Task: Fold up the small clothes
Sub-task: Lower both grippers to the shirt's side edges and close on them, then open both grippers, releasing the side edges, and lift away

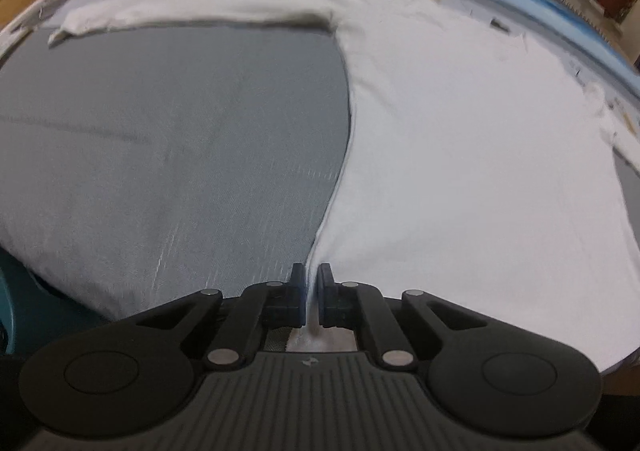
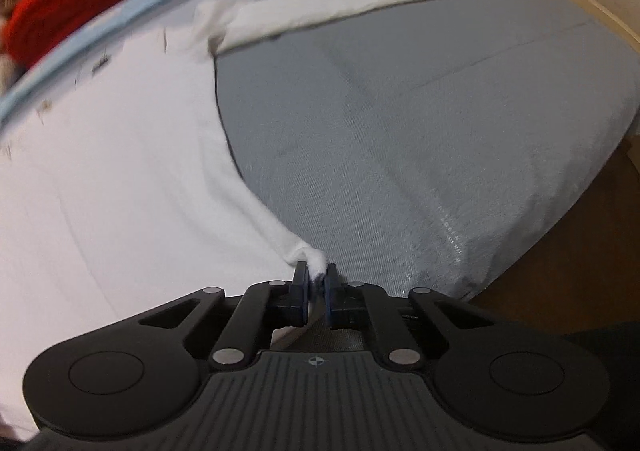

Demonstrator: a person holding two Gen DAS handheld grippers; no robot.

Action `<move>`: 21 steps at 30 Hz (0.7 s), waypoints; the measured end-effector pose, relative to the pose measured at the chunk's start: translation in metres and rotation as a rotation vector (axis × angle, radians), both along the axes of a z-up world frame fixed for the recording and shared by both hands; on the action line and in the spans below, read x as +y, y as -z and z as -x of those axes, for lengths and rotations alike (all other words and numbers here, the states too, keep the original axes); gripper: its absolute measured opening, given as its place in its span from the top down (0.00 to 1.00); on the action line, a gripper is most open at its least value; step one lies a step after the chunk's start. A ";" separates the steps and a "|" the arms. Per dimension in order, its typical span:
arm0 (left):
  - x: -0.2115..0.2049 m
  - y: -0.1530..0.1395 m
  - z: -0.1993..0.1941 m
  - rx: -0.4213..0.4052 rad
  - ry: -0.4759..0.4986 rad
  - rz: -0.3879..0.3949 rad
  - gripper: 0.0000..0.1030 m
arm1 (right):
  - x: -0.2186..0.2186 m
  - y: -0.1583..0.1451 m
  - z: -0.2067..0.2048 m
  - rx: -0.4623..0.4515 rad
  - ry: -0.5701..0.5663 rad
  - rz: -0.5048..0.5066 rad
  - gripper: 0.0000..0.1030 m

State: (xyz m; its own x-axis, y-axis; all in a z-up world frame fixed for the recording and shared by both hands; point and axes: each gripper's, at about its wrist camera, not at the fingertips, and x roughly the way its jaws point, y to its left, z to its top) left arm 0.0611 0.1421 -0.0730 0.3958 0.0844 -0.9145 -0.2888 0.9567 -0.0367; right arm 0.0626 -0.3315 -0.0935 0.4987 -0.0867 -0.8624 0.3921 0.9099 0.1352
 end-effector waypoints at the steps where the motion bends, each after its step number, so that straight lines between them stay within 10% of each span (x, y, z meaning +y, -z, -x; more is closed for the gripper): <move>1: 0.000 0.004 -0.003 0.019 -0.007 0.004 0.94 | 0.000 0.004 -0.001 0.019 -0.005 0.009 0.94; 11: -0.030 -0.034 0.002 -0.177 0.115 -0.032 0.73 | 0.007 -0.016 0.002 -0.072 -0.011 0.103 0.68; 17: -0.031 0.004 -0.004 0.049 0.114 0.084 0.57 | 0.017 0.017 -0.012 0.111 -0.093 0.062 0.62; 21: -0.039 -0.014 0.001 -0.031 0.154 0.044 0.50 | 0.013 0.008 -0.012 0.056 -0.057 0.065 0.56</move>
State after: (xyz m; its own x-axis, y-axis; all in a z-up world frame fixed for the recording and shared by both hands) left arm 0.0604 0.1027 -0.0587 0.4294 -0.0194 -0.9029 -0.1371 0.9868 -0.0864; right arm 0.0748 -0.3181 -0.1011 0.4553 -0.1159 -0.8828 0.3444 0.9372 0.0546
